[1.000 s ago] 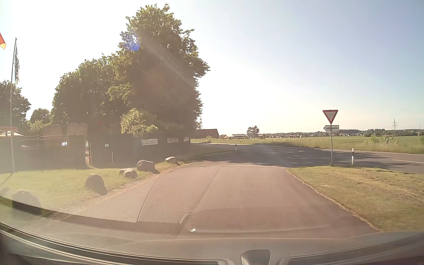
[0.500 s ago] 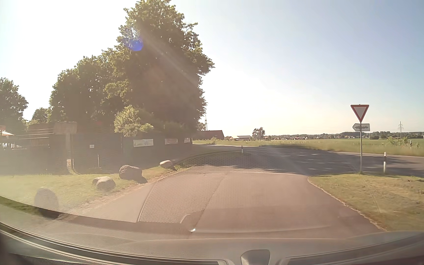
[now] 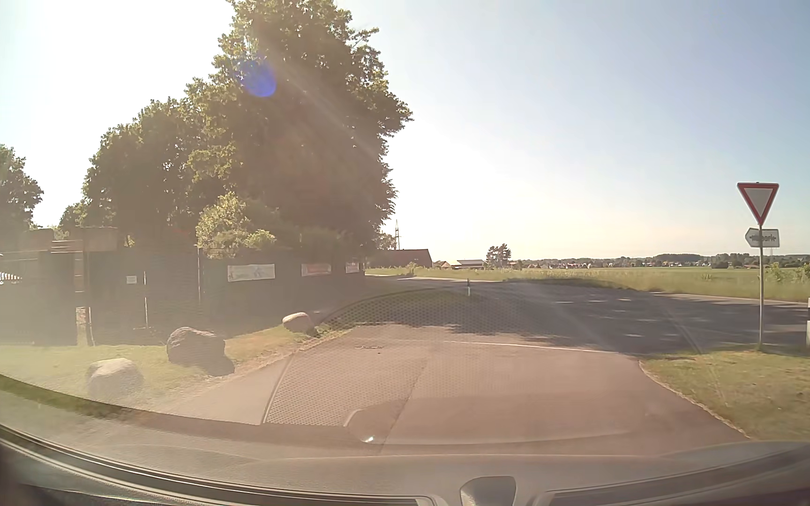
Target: Follow the waypoints while adhering to traffic rules and regulations
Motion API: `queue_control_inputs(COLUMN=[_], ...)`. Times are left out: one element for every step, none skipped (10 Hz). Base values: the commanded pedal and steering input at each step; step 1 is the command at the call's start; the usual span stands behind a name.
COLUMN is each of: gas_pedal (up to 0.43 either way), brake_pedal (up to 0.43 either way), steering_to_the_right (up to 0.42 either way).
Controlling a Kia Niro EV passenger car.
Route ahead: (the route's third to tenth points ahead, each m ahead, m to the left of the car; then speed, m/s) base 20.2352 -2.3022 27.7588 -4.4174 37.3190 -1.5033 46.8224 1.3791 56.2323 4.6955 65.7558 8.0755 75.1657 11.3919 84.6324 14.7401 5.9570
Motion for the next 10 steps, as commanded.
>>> queue_control_inputs(gas_pedal=[0.000,0.000,0.000,0.000,0.000,0.000,0.000,0.000,0.000,0.000], brake_pedal=[0.140,0.177,0.220,0.238,0.250,0.274,0.274,0.274,0.268,0.256], steering_to_the_right=[0.000,0.003,0.009,0.015,0.021,0.025,0.028,0.038,0.052,0.069])
